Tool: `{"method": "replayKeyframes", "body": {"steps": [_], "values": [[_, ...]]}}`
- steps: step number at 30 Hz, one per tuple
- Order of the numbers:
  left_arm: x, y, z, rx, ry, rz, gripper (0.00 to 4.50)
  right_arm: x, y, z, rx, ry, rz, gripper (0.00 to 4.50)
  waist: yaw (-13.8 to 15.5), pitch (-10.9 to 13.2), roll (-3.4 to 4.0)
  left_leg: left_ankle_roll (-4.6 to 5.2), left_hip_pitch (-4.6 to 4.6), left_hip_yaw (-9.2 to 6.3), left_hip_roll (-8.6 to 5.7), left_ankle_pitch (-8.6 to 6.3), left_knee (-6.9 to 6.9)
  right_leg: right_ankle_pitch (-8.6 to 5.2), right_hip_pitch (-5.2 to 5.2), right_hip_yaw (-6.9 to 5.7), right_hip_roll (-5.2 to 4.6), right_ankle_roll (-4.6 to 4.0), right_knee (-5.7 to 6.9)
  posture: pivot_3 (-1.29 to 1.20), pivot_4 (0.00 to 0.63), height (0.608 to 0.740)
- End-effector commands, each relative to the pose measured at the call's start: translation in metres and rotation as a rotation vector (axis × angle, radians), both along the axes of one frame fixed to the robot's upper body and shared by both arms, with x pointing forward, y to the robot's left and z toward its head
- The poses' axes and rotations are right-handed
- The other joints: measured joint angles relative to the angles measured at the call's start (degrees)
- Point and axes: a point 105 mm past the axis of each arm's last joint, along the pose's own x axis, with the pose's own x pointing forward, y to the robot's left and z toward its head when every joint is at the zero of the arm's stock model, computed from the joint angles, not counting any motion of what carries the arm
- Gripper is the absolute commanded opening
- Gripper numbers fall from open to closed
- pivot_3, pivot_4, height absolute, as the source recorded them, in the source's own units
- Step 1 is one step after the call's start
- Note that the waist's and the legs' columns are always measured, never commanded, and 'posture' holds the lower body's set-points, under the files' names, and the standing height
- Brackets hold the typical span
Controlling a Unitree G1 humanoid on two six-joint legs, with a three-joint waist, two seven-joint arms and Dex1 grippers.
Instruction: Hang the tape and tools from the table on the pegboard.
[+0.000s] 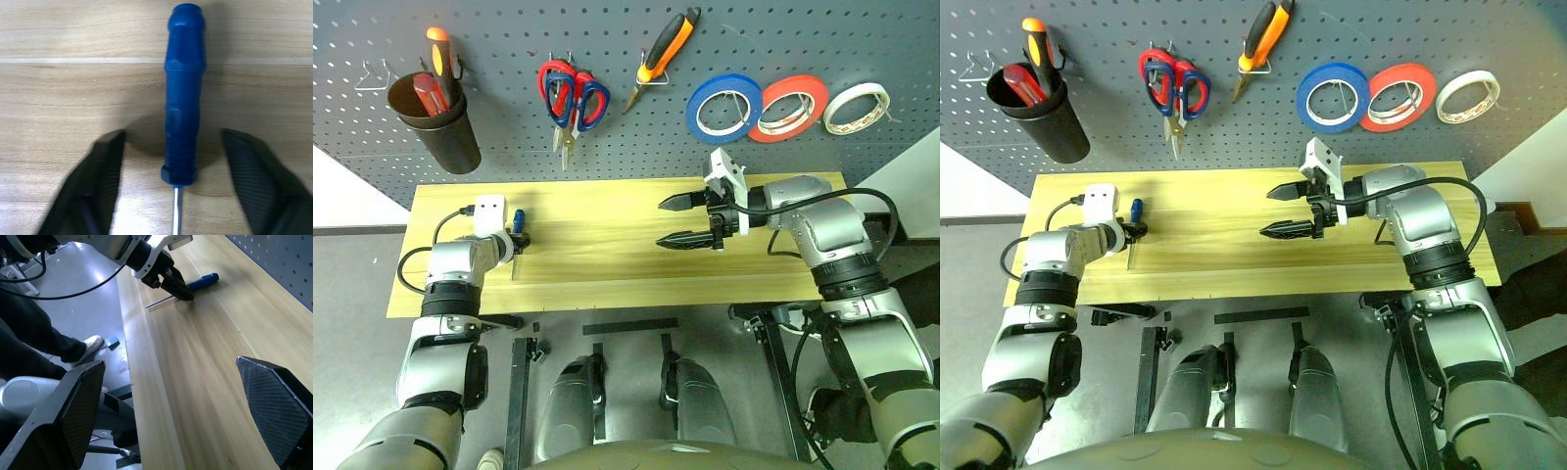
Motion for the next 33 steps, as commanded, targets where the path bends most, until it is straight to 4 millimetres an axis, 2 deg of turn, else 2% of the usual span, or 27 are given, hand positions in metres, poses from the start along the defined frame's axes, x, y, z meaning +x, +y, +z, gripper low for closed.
{"method": "replayKeyframes", "body": {"steps": [1, 5, 10, 15, 19, 24, 27, 29, 31, 33], "values": [[-0.007, 0.000, -0.011, -0.020, 0.036, 0.003, 1.73, 0.005, 0.000, 0.014, 0.033, -0.071, -0.013, 4.50, 0.0, 0.0, 0.00, 0.00, 0.00, 0.00, 0.00, 0.00, 0.00, 0.00, 0.00, 0.01, 0.00, 0.00, 0.00, 0.06, 0.390, 0.732], [-0.008, -0.001, -0.009, -0.031, 0.032, -0.003, 0.46, 0.008, 0.001, 0.017, 0.057, -0.100, -0.015, 4.50, 0.0, 0.1, 0.00, 0.00, 0.00, 0.00, 0.00, 0.00, -0.01, 0.00, 0.00, 0.00, 0.00, 0.00, -0.01, 0.06, 0.385, 0.732], [-0.009, 0.000, -0.005, -0.046, 0.024, -0.002, 0.42, 0.009, 0.005, 0.023, 0.102, -0.158, 0.011, 4.50, -0.1, 0.1, -0.01, 0.00, 0.00, 0.00, 0.01, 0.00, -0.04, 0.00, -0.03, 0.00, 0.01, 0.00, -0.01, 0.06, 0.375, 0.732], [-0.016, -0.004, 0.012, -0.042, -0.019, -0.059, 0.42, 0.008, 0.005, 0.029, 0.126, -0.196, 0.028, 4.50, -0.1, 0.1, -0.01, 0.00, -0.03, 0.01, 0.01, 0.00, -0.07, 0.00, -0.05, 0.00, 0.01, 0.00, -0.05, 0.06, 0.336, 0.732], [-0.028, -0.020, 0.043, -0.065, -0.210, -0.175, 0.42, 0.003, 0.002, 0.041, 0.162, -0.203, 0.054, 4.50, 0.0, 0.0, -0.06, -0.01, -0.20, -0.01, 0.02, 0.00, -0.07, 0.00, -0.19, -0.01, 0.02, 0.00, -0.07, 0.07, 0.284, 0.732], [-0.062, -0.034, 0.071, -0.115, -0.471, -0.318, 0.42, 0.000, -0.006, 0.058, 0.240, -0.227, 0.039, 4.50, 0.0, -0.2, -0.17, -0.02, -0.35, -0.02, 0.04, 0.01, -0.06, 0.00, -0.25, -0.06, 0.00, 0.00, -0.15, 0.08, 0.230, 0.732], [-0.088, -0.054, 0.091, -0.283, -0.567, -0.450, 0.42, -0.002, -0.011, 0.066, 0.273, -0.237, 0.026, 4.50, 0.0, -0.5, -0.24, -0.02, -0.52, -0.01, 0.03, 0.01, -0.05, 0.01, -0.36, -0.10, 0.01, 0.00, -0.18, 0.09, 0.205, 0.732], [-0.102, -0.062, 0.112, -0.329, -0.673, -0.548, 0.42, -0.002, -0.014, 0.070, 0.288, -0.246, 0.014, 4.50, 0.3, -0.7, -0.29, -0.02, -0.67, -0.06, 0.06, 0.01, 0.01, 0.01, -0.45, -0.17, 0.02, 0.00, -0.17, 0.09, 0.188, 0.732], [-0.110, -0.063, 0.132, -0.338, -0.783, -0.610, 0.42, -0.002, -0.016, 0.075, 0.297, -0.262, 0.002, 4.50, 0.9, -1.5, -0.30, -0.03, -0.76, -0.06, 0.05, 0.01, 0.03, 0.01, -0.50, -0.20, 0.02, 0.00, -0.17, 0.10, 0.168, 0.732], [-0.110, -0.059, 0.149, -0.331, -0.872, -0.618, 0.42, -0.001, -0.018, 0.080, 0.309, -0.273, -0.008, 4.50, 1.5, -2.3, -0.26, -0.03, -0.84, -0.05, 0.03, 0.01, 0.03, 0.01, -0.57, -0.21, 0.02, 0.00, -0.19, 0.10, 0.157, 0.732]]}}
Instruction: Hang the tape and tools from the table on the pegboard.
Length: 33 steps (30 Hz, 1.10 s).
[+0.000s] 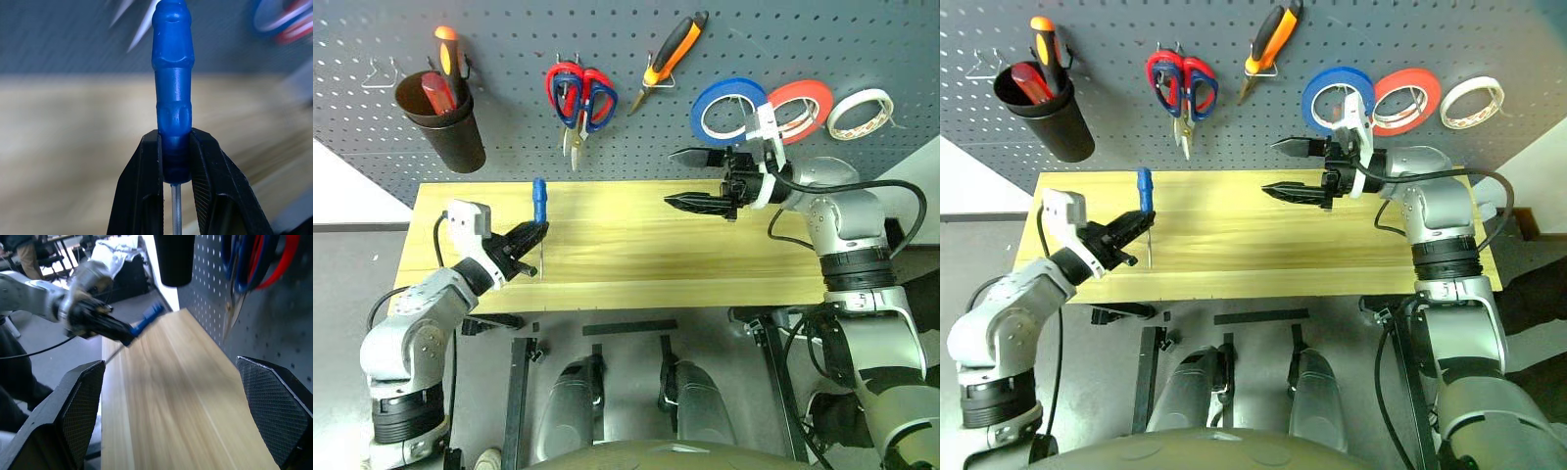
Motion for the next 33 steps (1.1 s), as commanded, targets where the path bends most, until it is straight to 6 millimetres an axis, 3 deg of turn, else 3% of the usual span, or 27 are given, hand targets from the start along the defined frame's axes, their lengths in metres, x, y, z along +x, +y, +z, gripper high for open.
{"method": "replayKeyframes", "body": {"steps": [1, 7, 12, 15, 23, 33], "values": [[-0.008, 0.005, 0.048, -0.037, -0.239, -0.027, 0.42, -0.005, -0.006, 0.028, 0.046, -0.086, -0.009, 4.50, 0.3, -0.9, 0.04, 0.00, 0.00, 0.00, -0.02, 0.00, -0.01, 0.00, 0.00, -0.01, 0.01, 0.00, -0.01, 0.10, 0.153, 0.732], [-0.010, -0.002, 0.097, -0.058, -0.459, -0.106, 0.42, -0.006, -0.006, 0.050, 0.133, -0.110, -0.013, 4.50, 0.3, -2.9, -0.30, 0.00, -0.05, 0.00, -0.06, 0.00, 0.04, 0.02, 0.02, -0.06, 0.02, 0.00, -0.03, 0.09, 0.120, 0.732], [-0.007, -0.001, 0.122, -0.047, -0.565, -0.111, 0.42, -0.012, -0.003, 0.066, 0.179, -0.142, 0.014, 4.50, 0.2, -4.3, -0.25, 0.00, -0.02, -0.01, -0.03, 0.00, -0.02, 0.02, 0.02, -0.10, 0.07, 0.00, -0.03, 0.08, 0.101, 0.732], [0.000, 0.009, 0.136, -0.060, -0.621, -0.046, 0.42, -0.018, -0.001, 0.081, 0.211, -0.170, 0.039, 4.50, 0.1, -5.0, -0.24, 0.00, -0.02, 0.01, -0.04, 0.01, 0.02, 0.02, 0.02, -0.09, 0.07, 0.00, -0.02, 0.07, 0.086, 0.732], [0.019, 0.039, 0.150, -0.040, -0.668, 0.083, 0.42, -0.033, 0.009, 0.097, 0.224, -0.213, 0.117, 4.50, 0.1, -6.3, -0.30, -0.02, -0.01, 0.00, -0.04, 0.02, 0.01, 0.02, 0.03, -0.09, 0.09, 0.00, 0.00, 0.07, 0.081, 0.732], [0.033, 0.063, 0.185, -0.030, -0.808, 0.238, 0.42, -0.034, 0.011, 0.094, 0.215, -0.203, 0.113, 4.50, 0.0, -6.7, -0.45, -0.03, 0.00, -0.02, -0.05, 0.02, 0.03, 0.02, 0.06, -0.09, 0.09, 0.00, 0.01, 0.06, 0.092, 0.732]]}}
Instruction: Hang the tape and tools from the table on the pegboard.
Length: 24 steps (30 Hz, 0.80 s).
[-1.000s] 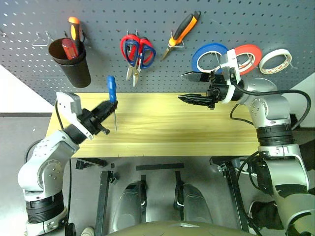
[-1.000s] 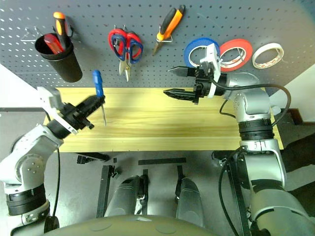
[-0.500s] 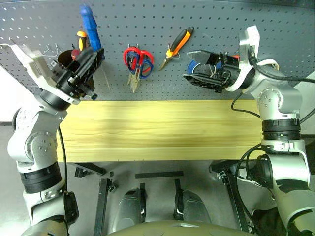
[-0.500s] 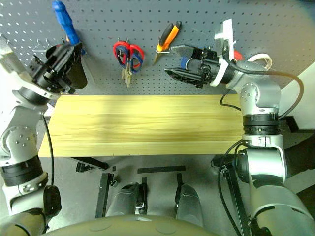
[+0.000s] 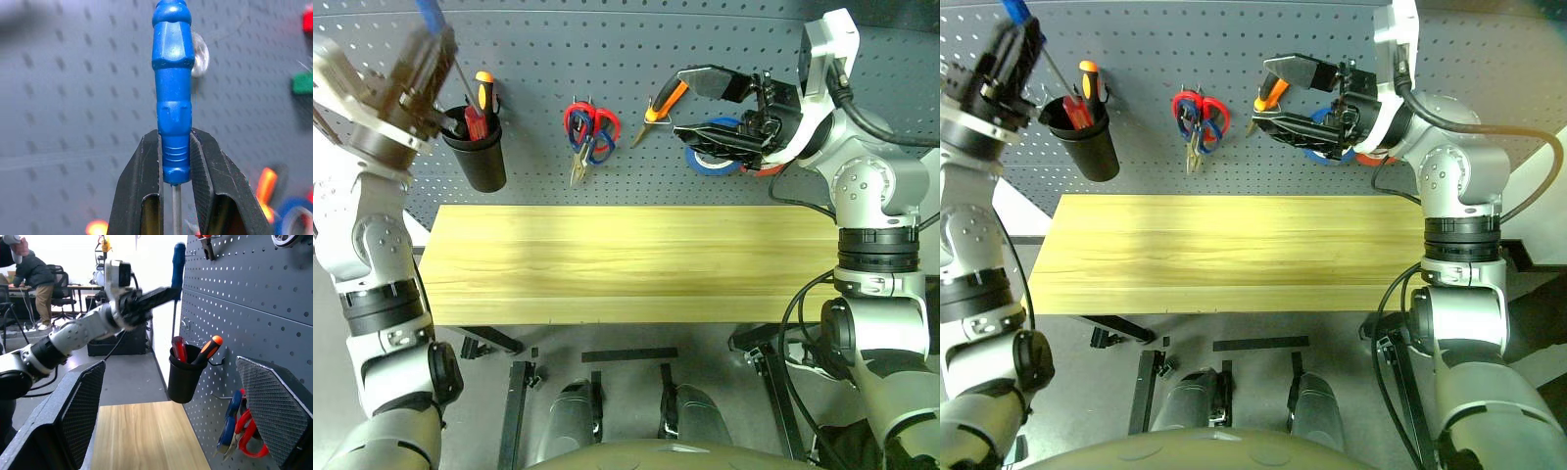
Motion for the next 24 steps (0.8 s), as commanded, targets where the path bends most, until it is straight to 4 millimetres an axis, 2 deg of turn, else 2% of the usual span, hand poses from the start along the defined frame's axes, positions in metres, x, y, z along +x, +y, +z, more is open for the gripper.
{"method": "replayKeyframes", "body": {"steps": [1, 6, 11, 15, 22, 23, 24], "values": [[-0.003, 0.016, 0.016, -0.006, -0.077, 0.086, 0.42, -0.008, 0.000, 0.011, 0.003, -0.052, 0.009, 4.50, 0.0, 0.0, 0.04, 0.00, 0.01, 0.00, 0.00, 0.00, -0.01, 0.00, 0.00, 0.00, 0.00, 0.00, 0.00, 0.06, 0.094, 0.732], [0.011, 0.032, 0.015, 0.001, -0.066, 0.220, 0.42, -0.007, -0.002, 0.008, -0.007, -0.045, -0.010, 4.50, -0.3, -0.1, 0.07, 0.00, 0.03, 0.01, 0.00, 0.00, 0.00, 0.00, 0.00, 0.00, 0.01, 0.00, 0.03, 0.05, 0.097, 0.732], [0.026, 0.038, 0.009, 0.017, -0.047, 0.302, 0.42, -0.006, -0.003, 0.002, -0.028, -0.041, -0.027, 4.50, -0.2, -0.1, 0.05, 0.00, 0.03, 0.01, -0.01, 0.00, 0.01, 0.00, 0.01, 0.00, 0.00, 0.00, 0.03, 0.05, 0.098, 0.732], [0.038, 0.040, -0.006, 0.026, 0.017, 0.334, 0.42, -0.005, -0.004, 0.002, -0.033, -0.048, -0.047, 4.50, -0.6, -0.1, 0.06, 0.00, 0.03, 0.01, -0.01, 0.00, 0.01, 0.00, 0.01, 0.00, 0.00, 0.00, 0.05, 0.04, 0.099, 0.732], [0.047, 0.042, -0.030, 0.049, 0.111, 0.354, 0.42, -0.004, -0.006, -0.001, -0.047, -0.050, -0.069, 4.50, -1.8, -0.1, 0.05, 0.00, 0.03, 0.00, -0.02, 0.00, 0.02, 0.00, 0.01, 0.00, -0.01, 0.00, 0.07, 0.04, 0.106, 0.732], [0.047, 0.041, -0.031, 0.050, 0.116, 0.349, 1.13, -0.004, -0.006, -0.001, -0.048, -0.050, -0.071, 4.50, -2.0, -0.1, 0.05, 0.00, 0.05, 0.00, -0.01, 0.00, 0.02, 0.00, 0.01, 0.00, -0.01, 0.00, 0.08, 0.04, 0.106, 0.732], [0.047, 0.040, -0.032, 0.051, 0.120, 0.349, 1.35, -0.004, -0.006, -0.001, -0.048, -0.050, -0.074, 4.50, -2.2, -0.1, 0.05, 0.00, 0.06, 0.00, -0.01, 0.00, 0.01, 0.00, 0.01, 0.00, -0.01, 0.00, 0.09, 0.04, 0.106, 0.732]]}}
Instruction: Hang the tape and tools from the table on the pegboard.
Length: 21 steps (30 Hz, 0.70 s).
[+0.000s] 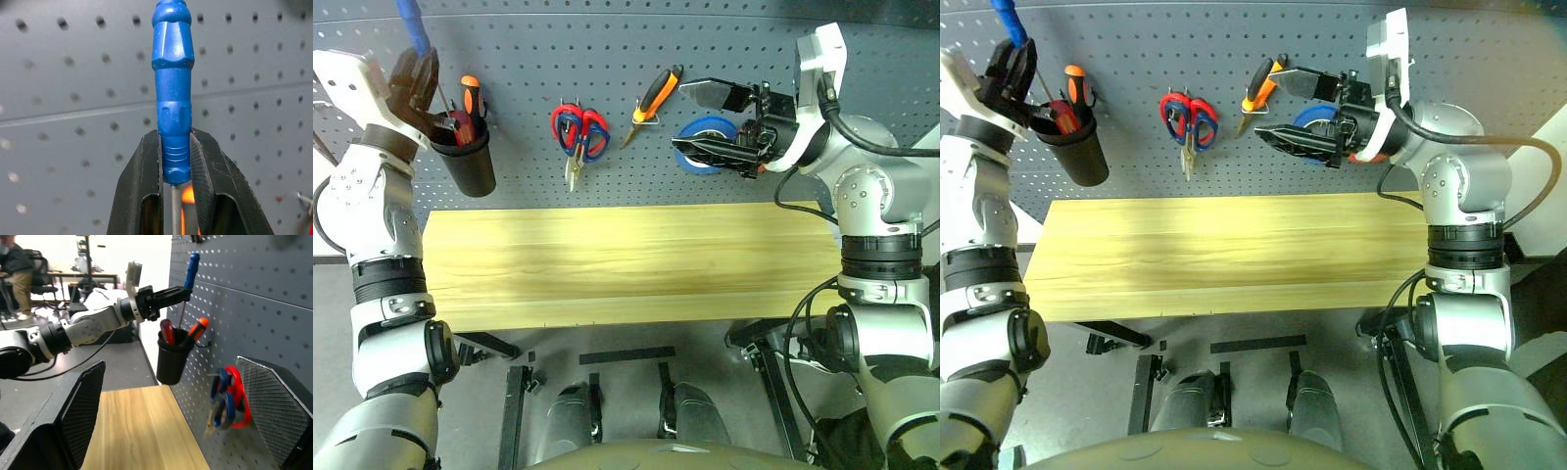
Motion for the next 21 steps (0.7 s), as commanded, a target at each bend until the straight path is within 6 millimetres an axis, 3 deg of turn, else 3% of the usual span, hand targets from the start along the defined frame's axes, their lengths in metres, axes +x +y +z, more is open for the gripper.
{"method": "replayKeyframes", "body": {"steps": [1, 6, 9, 16, 21], "values": [[-0.005, -0.003, 0.008, 0.022, -0.026, 0.002, 1.68, -0.007, -0.001, 0.011, -0.001, -0.066, -0.001, 4.50, -0.3, 0.0, 0.01, 0.00, 0.01, 0.00, 0.00, 0.00, 0.00, 0.00, 0.00, 0.00, 0.00, 0.00, 0.01, 0.03, 0.106, 0.732], [-0.009, 0.001, 0.017, 0.021, -0.067, 0.036, 3.33, -0.007, -0.001, 0.012, 0.000, -0.070, -0.009, 4.50, -0.9, 0.0, 0.01, 0.00, 0.02, 0.00, 0.00, 0.00, 0.00, 0.00, 0.00, 0.01, -0.02, 0.00, 0.02, 0.04, 0.102, 0.732], [-0.020, -0.009, 0.029, 0.026, -0.127, -0.048, 4.31, -0.006, -0.002, 0.012, 0.002, -0.071, -0.013, 4.50, -0.9, 0.0, 0.00, 0.00, 0.02, 0.00, 0.00, 0.00, 0.01, 0.00, 0.00, 0.01, -0.02, 0.00, 0.03, 0.04, 0.101, 0.732], [-0.068, -0.041, 0.034, 0.043, -0.089, -0.490, 4.31, -0.004, -0.016, 0.016, 0.001, -0.055, -0.048, 4.50, -1.0, -0.1, 0.08, 0.00, 0.04, 0.00, 0.01, 0.00, 0.02, 0.00, 0.00, 0.04, -0.04, 0.00, 0.06, 0.04, 0.101, 0.732], [-0.096, -0.062, 0.009, 0.132, 0.089, -0.748, 4.31, -0.004, -0.023, 0.006, -0.042, -0.016, -0.058, 4.50, -1.0, -0.1, 0.10, 0.00, 0.18, 0.04, 0.04, 0.00, 0.02, 0.00, 0.04, 0.12, -0.02, 0.00, 0.14, 0.04, 0.104, 0.732]]}}
